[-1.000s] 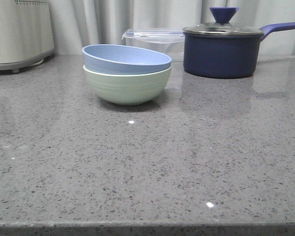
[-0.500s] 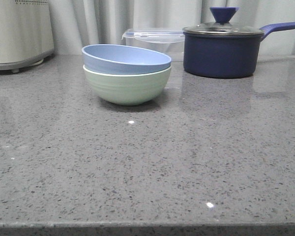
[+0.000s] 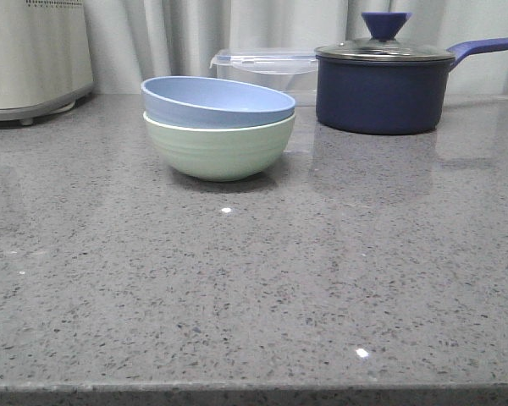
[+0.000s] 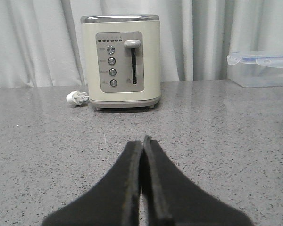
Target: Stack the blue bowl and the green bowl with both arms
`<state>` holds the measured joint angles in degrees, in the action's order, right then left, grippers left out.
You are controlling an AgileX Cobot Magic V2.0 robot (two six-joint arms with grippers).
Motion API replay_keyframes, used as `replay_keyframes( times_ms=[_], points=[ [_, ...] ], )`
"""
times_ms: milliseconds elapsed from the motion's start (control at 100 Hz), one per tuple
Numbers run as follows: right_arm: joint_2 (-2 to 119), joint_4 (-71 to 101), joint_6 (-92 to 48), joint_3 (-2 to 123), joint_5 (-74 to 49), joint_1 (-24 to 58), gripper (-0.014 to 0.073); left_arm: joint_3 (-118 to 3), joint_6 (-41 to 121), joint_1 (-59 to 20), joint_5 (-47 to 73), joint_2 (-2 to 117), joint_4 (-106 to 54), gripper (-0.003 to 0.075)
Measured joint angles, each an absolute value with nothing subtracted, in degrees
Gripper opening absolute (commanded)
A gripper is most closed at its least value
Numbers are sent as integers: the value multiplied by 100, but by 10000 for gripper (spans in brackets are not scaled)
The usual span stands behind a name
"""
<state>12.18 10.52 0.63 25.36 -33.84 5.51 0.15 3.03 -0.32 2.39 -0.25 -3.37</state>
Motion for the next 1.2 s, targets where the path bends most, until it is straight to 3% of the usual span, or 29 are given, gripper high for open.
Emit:
replay_keyframes(
  times_ms=[230,660,830,1200],
  points=[
    [1218,667,63,2231,-3058,516,-50,15,303,-32,239,-25,-337,-20],
    [257,260,279,543,-776,-41,-50,15,303,-32,239,-25,-337,-20],
    [-53,103,637,-106,-641,-88,-50,15,303,-32,239,-25,-337,-20],
    [-59,-63,678,-160,-813,-88,-50,15,303,-32,239,-25,-337,-20]
  ],
)
